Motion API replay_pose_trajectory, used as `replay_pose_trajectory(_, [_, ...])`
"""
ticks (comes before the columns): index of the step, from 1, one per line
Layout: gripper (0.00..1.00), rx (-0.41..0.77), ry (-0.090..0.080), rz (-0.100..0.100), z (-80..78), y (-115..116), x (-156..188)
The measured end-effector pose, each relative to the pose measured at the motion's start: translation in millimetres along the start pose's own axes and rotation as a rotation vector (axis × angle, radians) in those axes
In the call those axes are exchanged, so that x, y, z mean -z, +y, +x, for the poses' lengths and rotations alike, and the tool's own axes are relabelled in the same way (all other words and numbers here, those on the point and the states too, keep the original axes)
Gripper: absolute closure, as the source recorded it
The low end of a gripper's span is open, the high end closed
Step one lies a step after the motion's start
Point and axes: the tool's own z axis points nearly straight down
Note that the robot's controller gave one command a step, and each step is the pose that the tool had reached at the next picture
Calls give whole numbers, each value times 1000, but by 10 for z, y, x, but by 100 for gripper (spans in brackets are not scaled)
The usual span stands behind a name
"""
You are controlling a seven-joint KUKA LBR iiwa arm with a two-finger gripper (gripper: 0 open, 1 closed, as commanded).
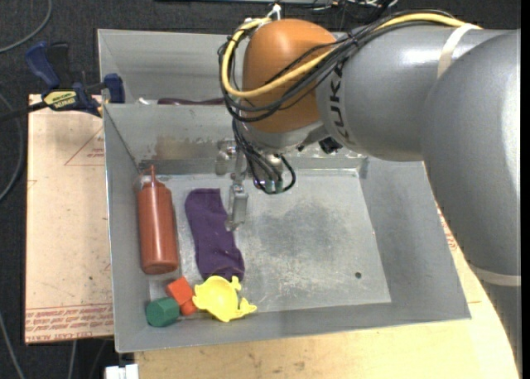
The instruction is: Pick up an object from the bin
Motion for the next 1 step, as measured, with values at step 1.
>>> replay_pose_trajectory(1, [0, -3, -8, -1, -17, -7, 53])
